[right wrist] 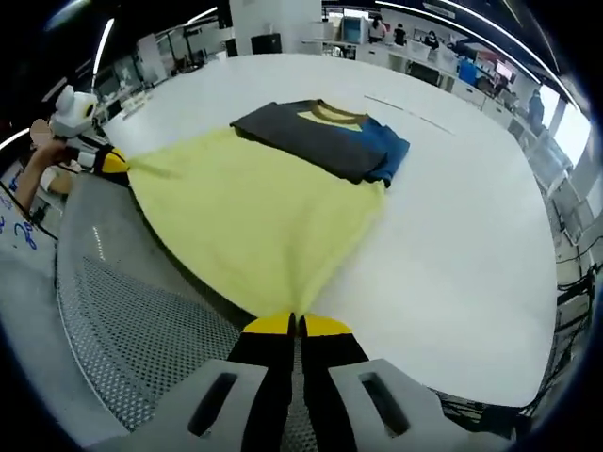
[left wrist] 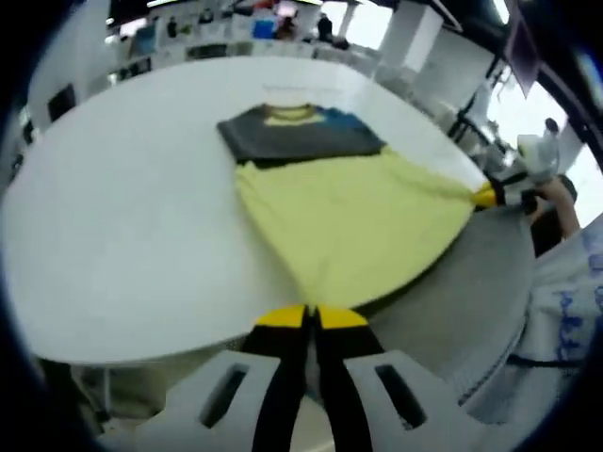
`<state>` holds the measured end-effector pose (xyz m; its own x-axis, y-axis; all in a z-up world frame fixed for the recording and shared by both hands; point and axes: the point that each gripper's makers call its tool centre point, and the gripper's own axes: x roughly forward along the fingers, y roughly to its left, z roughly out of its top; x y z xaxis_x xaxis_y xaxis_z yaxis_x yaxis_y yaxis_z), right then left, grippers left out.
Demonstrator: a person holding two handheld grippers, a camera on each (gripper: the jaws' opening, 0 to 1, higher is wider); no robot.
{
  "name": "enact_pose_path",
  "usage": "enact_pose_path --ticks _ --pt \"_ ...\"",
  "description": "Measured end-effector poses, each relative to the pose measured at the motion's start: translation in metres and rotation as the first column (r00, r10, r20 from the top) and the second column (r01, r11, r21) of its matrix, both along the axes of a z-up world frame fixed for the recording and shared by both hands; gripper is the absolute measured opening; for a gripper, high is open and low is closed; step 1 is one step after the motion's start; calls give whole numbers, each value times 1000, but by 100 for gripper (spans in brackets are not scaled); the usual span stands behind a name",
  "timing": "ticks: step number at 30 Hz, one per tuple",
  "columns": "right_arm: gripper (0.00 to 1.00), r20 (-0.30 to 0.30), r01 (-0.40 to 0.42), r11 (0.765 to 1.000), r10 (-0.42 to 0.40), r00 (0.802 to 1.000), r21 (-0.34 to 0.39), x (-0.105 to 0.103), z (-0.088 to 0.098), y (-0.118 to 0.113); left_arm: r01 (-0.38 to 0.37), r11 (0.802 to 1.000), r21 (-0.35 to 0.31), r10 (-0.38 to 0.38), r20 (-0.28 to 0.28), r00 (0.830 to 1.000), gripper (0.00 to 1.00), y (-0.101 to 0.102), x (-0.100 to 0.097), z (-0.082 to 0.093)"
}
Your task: Fold the garment on the visible template until the final outline fits inside the template.
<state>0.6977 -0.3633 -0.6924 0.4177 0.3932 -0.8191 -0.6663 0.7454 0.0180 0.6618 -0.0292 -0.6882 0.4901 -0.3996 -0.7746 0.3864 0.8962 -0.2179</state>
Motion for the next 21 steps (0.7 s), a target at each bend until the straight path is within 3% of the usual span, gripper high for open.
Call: enact_pose_path --ticks 11,21 --pt "2 69 -7 1000 9 998 -30 -3 34 -2 28 1000 13 -28 58 998 0 4 -4 38" --pt "2 182 -12 1000 11 983 2 1 83 3 31 999 11 -33 156 987 0 2 -8 80"
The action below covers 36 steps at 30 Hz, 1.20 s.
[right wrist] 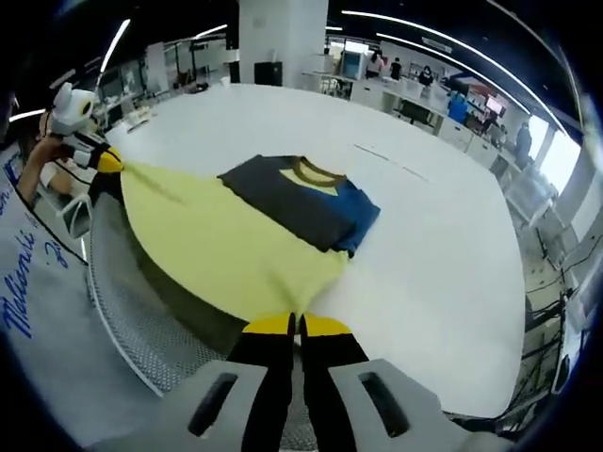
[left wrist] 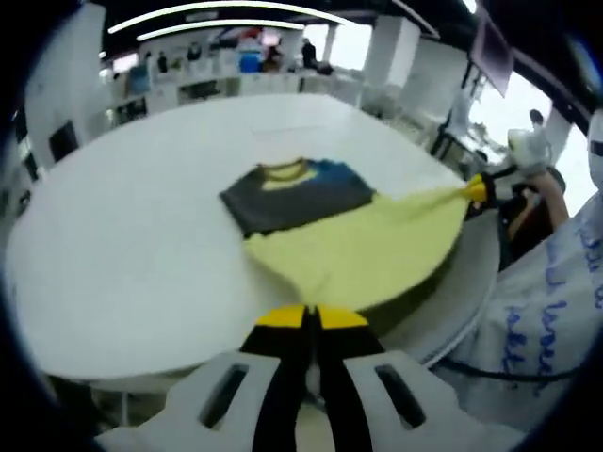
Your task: Fold the garment on the visible template until the final outline fits inside the template.
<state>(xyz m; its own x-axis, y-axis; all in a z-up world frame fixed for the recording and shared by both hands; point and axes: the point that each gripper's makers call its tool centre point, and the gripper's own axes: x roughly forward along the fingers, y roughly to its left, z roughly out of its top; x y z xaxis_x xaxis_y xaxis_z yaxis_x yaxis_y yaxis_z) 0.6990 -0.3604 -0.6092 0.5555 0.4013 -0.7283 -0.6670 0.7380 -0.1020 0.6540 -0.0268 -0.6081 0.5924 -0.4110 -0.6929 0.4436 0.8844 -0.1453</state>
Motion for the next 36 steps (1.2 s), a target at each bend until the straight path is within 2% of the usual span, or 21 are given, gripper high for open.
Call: enact_pose_path --ticks 6,13,23,29,36 --pt "2 25 -8 1000 8 1000 13 1 12 0 27 1000 -2 -27 23 999 0 -1 -5 18" --pt "2 71 -25 998 20 997 64 -5 38 4 43 999 14 -44 72 996 0 -2 -4 39" --pt "2 133 -38 996 26 991 86 -3 67 0 32 999 36 -36 135 990 0 1 -5 61" --pt "2 140 -58 994 44 989 98 -3 71 5 21 999 45 -27 145 989 0 4 -4 65" --pt "2 118 -49 996 40 992 72 6 58 1 34 999 34 -39 153 987 0 3 8 64"
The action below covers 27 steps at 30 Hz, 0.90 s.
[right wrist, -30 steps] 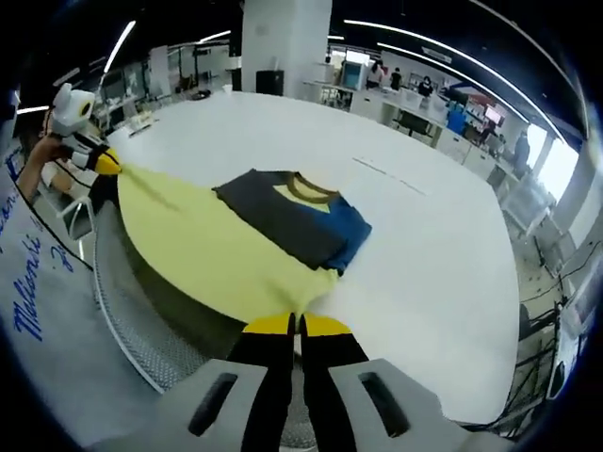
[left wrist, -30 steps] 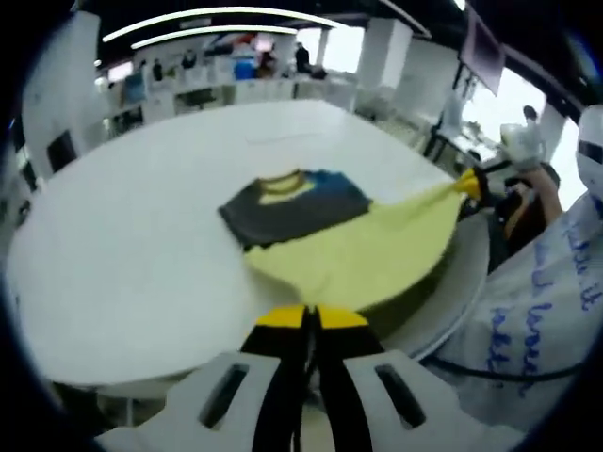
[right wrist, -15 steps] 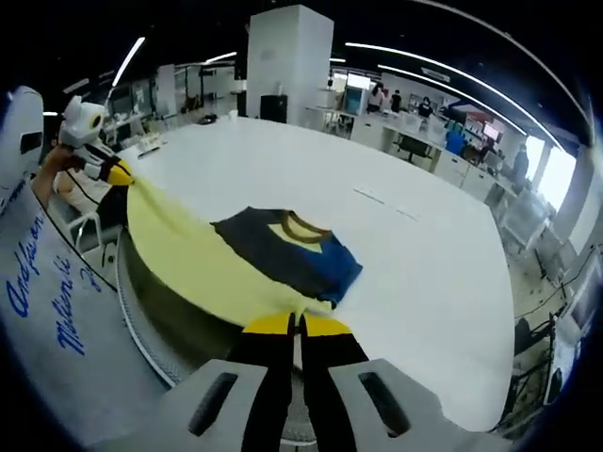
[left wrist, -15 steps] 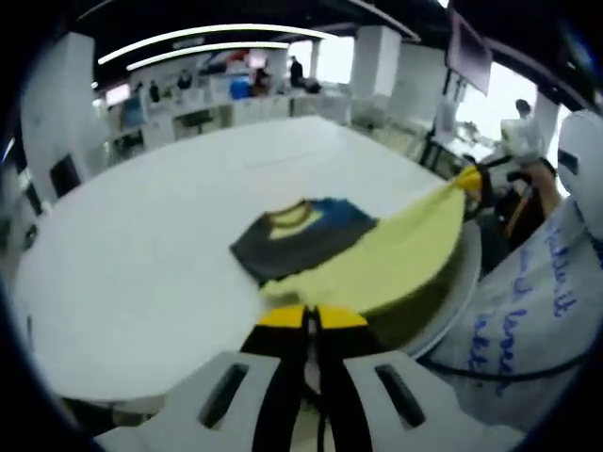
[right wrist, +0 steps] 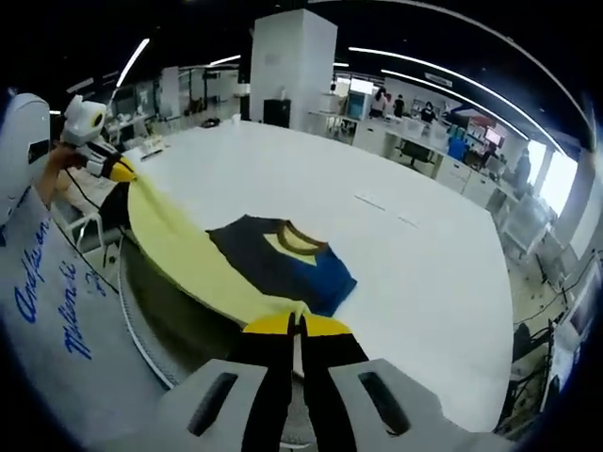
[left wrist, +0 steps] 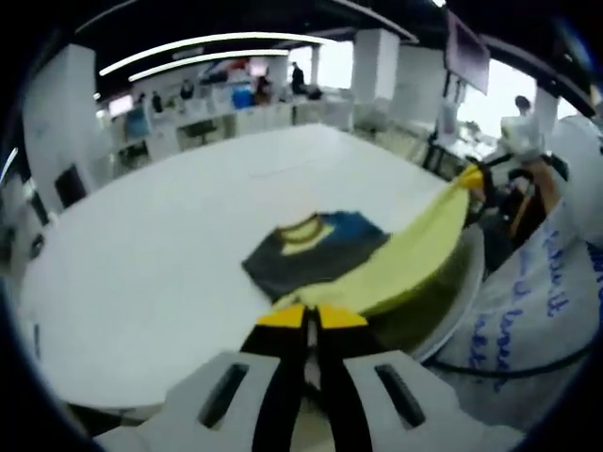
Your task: Fold the garment on the visible template until the final outline fits inside the template.
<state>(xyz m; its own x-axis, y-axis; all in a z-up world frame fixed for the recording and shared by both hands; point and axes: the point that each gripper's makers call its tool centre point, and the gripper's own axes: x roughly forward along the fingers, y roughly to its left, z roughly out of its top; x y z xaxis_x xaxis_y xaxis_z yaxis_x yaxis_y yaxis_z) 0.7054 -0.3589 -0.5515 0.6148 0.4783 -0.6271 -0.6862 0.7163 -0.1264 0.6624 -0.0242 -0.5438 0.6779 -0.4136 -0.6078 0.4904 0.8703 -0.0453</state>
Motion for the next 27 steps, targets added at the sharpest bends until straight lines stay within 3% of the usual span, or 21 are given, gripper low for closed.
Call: enact_pose_path --ticks 12,27 --pt "2 -4 -8 1000 8 1000 10 17 -5 5 -28 1000 8 28 -3 1000 0 13 20 -14" --pt "2 24 -12 999 11 1000 32 44 -5 9 -42 999 -24 42 24 999 0 22 47 -17"
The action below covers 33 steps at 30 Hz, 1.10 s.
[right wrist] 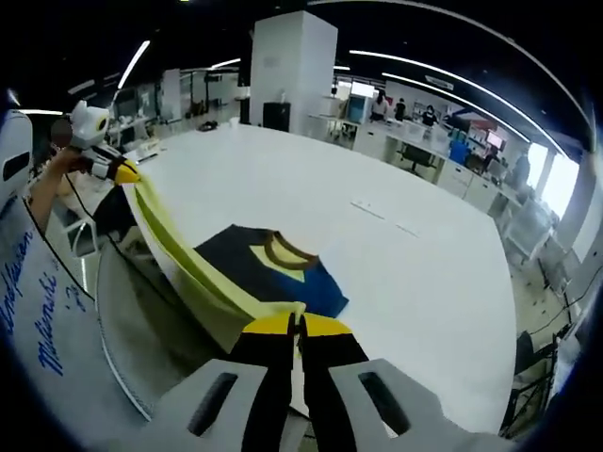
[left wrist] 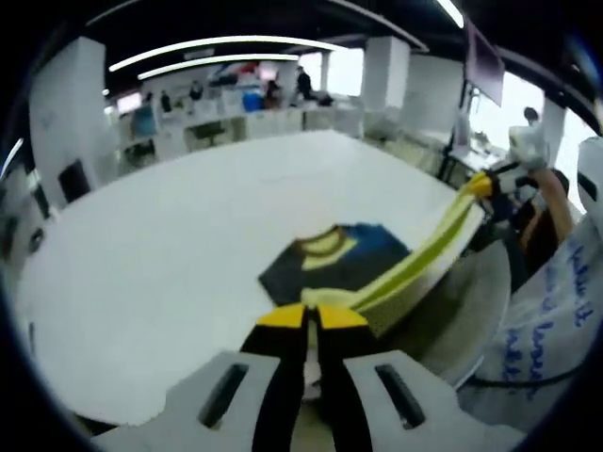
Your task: Fold the garment on the visible template until the final outline fits inside the template.
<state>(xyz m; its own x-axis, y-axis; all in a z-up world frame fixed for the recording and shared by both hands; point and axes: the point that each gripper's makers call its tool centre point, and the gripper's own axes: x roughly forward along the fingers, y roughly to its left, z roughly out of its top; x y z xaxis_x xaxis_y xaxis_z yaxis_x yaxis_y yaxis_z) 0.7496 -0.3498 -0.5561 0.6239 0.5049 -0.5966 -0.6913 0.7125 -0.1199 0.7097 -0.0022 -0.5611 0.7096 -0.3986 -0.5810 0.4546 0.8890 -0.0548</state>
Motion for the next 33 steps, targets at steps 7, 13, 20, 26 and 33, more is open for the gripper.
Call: enact_pose_path --ticks 7,13,20,26,33 --pt "2 20 -4 1000 4 1000 -16 12 -4 2 -2 1000 13 2 4 1000 0 2 11 -5" --pt "2 23 -5 999 6 1000 -33 22 -10 3 0 1000 4 0 9 1000 0 3 22 -9" --pt "2 32 -12 999 12 999 -30 35 -14 5 -3 1000 23 3 5 1000 0 5 34 -16" --pt "2 31 -15 1000 15 999 -24 47 -17 8 -30 1000 5 30 -7 1000 0 10 51 -26" --pt "2 37 -19 999 20 999 -34 63 -22 9 -44 999 11 44 -16 999 0 11 66 -37"
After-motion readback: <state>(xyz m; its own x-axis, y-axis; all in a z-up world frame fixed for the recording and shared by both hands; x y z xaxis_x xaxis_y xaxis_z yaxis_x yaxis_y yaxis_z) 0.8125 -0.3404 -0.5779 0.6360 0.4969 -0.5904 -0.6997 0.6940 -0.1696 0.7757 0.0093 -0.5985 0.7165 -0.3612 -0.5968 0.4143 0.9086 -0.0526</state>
